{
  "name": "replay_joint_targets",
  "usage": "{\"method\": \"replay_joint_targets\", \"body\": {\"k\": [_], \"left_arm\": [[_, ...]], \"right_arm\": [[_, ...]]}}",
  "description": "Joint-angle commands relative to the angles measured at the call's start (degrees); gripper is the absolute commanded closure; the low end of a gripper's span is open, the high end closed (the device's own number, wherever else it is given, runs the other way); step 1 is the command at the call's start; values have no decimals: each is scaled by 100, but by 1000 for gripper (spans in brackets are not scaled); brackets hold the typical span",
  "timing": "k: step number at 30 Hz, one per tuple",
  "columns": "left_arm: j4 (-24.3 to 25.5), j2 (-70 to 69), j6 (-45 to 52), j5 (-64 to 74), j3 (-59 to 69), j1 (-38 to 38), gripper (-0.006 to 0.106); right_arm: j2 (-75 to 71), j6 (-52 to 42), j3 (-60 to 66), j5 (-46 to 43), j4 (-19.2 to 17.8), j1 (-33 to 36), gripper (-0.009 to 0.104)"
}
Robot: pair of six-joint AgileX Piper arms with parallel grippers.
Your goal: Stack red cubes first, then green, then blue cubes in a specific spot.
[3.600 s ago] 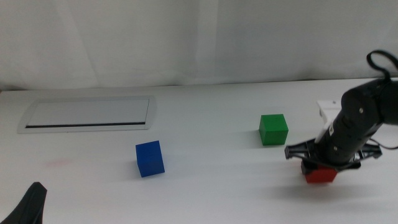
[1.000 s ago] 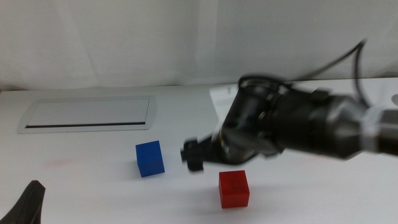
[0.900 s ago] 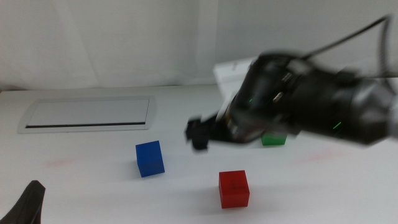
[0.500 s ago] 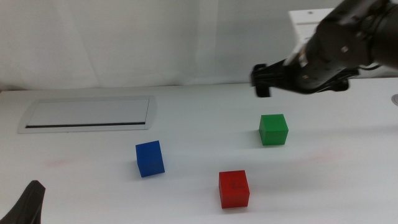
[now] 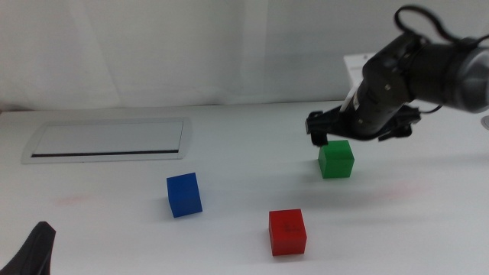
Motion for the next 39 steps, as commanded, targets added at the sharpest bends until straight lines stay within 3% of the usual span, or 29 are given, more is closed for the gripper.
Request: {"method": "replay_joint_targets", "body": {"k": [1,14,21,28,30,31,32,39], "left_arm": [[-2,-13,-51,-72,225,13,14],[-2,-13,-51,-72,225,13,14],[-2,-13,-51,-72,225,13,14],[-2,-13,-51,-72,225,13,14],[-2,-13,-51,-72,225,13,14],[-2,-13,-51,-72,225,13,14],[-2,-13,-51,-72,225,13,14],[-2,-13,-51,-72,225,13,14]], "right_arm": [[193,-6,-13,-212,92,-56,-8],[797,140,-13,-702,102,-56,-7],[854,307,-13,-767,101,-56,2],[984,532,-13,-702,312,-56,38],[1022,564,-13,-629,253,-56,63],[1009,564,-13,-614,165,-56,85],[941,564,-23,-614,59,-56,97],[375,564,-459,28,-196,-56,97]]}}
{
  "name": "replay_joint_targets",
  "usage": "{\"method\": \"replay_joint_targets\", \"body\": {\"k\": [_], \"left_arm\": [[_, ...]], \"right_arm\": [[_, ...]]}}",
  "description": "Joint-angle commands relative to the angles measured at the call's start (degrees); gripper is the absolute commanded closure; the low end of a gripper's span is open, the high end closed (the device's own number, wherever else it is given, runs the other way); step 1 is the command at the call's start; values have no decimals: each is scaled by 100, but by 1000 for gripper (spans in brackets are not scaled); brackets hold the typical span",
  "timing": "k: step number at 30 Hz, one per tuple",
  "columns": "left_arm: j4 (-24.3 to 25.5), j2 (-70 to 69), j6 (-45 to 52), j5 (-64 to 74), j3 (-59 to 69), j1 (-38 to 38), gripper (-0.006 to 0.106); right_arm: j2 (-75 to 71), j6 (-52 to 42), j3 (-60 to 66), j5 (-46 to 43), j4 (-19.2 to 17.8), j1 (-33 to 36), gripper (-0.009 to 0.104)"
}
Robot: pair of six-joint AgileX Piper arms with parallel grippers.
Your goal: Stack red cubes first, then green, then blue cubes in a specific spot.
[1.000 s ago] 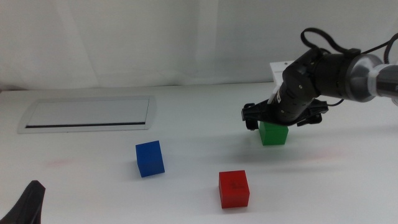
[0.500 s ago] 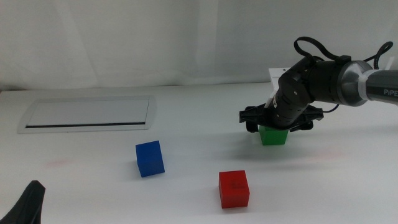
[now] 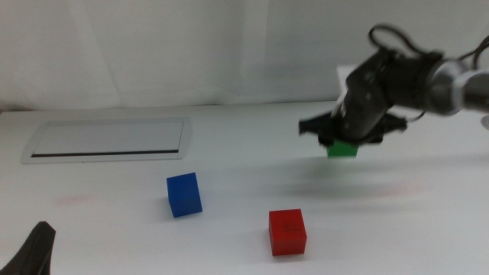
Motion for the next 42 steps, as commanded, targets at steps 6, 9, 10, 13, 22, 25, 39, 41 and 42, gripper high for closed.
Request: {"method": "replay_joint_targets", "body": {"k": [6,9,10,13,22,25,39,41,42], "left_arm": [[-2,-13,-51,-72,225,13,14],[-2,-13,-51,-72,225,13,14],[-2,-13,-51,-72,225,13,14],[-2,-13,-51,-72,225,13,14],[-2,-13,-51,-72,225,13,14],[-2,-13,-51,-72,225,13,14],[-2,-13,-51,-78,225,13,14],[-2,-13,-51,-78,225,13,14],[-2,-13,-51,-78,225,13,14]], "right_arm": [[-1100,194,-161,984,-181,246,97],[-1483,426,-22,1276,-250,608,97],[-1596,562,76,1313,-242,755,97],[-1846,980,400,1370,-204,1268,97],[-1739,2133,733,1210,-437,2719,97],[-1594,2145,733,1210,-309,2793,97],[-1416,2288,1293,758,-401,2881,97],[-1341,2288,1293,746,-455,2881,97],[-1298,2288,1293,746,-484,2881,97]]}}
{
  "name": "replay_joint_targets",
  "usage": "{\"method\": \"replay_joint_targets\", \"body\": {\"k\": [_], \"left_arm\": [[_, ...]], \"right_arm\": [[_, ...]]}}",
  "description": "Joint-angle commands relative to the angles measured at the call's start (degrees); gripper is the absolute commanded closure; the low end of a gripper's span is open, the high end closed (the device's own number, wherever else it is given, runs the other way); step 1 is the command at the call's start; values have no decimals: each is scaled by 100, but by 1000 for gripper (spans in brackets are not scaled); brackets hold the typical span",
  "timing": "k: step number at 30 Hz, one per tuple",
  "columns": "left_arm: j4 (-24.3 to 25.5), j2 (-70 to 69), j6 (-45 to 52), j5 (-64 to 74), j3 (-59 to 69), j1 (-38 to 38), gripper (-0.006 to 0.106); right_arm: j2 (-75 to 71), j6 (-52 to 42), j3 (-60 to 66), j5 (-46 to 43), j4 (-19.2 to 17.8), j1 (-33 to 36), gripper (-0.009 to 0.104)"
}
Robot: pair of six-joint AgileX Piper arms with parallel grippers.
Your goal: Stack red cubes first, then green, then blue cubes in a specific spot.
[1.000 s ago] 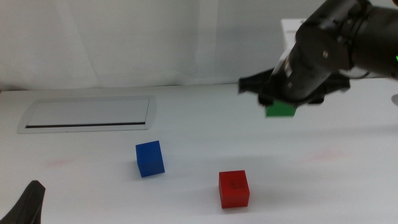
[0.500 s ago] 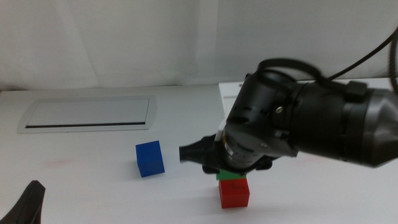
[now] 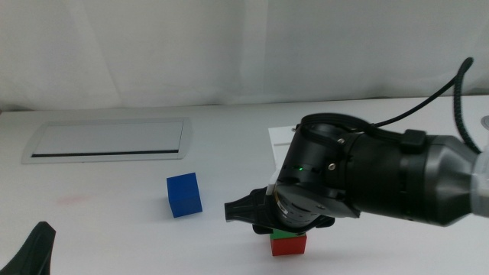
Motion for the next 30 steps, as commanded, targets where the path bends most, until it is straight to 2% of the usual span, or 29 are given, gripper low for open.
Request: {"method": "replay_joint_targets", "body": {"k": [1,30], "left_arm": [[-2,-13,-51,-78,225,13,14],[-2,-13,-51,-78,225,13,14]], "right_arm": [[85,16,28,-44,-159,14,97],[277,308,321,-370,-412,-51,97]]}}
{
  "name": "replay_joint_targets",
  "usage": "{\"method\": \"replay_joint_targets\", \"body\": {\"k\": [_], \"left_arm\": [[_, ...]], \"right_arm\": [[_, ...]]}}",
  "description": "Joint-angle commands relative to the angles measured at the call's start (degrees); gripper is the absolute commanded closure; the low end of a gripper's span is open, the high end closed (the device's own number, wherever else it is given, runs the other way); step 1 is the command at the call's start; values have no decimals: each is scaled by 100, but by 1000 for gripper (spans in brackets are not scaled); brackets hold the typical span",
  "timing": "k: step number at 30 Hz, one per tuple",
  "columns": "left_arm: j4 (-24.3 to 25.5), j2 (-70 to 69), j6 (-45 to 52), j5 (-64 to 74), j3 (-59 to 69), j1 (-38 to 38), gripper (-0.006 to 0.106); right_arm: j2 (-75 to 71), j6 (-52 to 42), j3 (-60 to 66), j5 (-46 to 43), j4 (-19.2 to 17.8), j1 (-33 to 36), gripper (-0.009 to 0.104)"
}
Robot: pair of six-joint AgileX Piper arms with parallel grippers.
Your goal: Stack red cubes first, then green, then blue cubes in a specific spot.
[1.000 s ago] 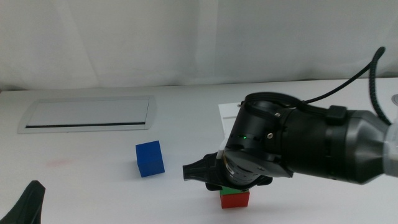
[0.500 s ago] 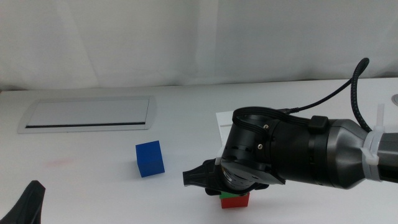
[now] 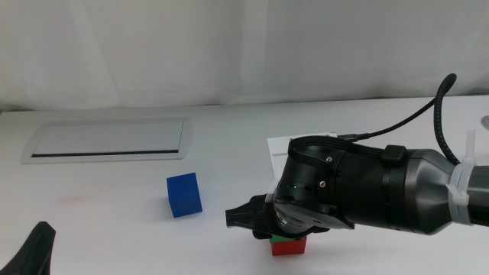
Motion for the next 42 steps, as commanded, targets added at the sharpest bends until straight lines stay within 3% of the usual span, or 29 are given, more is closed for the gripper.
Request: {"method": "replay_joint_targets", "body": {"k": [1,6,9,12,13,14,17,39,42], "left_arm": [[-2,-13,-51,-78,225,13,14],[-2,-13,-51,-78,225,13,14],[-2,-13,-51,-78,225,13,14],[-2,-13,-51,-78,225,13,14],[-2,-13,-51,-78,225,13,14],[-2,-13,-51,-78,225,13,14],[-2,-13,-51,-78,225,13,14],[-2,-13,-51,-78,225,13,14],[-2,-13,-51,-78,225,13,14]], "right_arm": [[37,12,65,100,-83,-40,97],[37,16,65,276,-134,-40,96],[37,15,65,279,-134,-40,89],[37,15,65,279,-134,-40,58],[37,15,65,279,-134,-40,38],[37,15,65,279,-134,-40,28],[37,15,65,292,-184,-40,11],[-876,-335,43,441,-368,-161,11],[-1369,-363,43,441,-574,-161,11]]}}
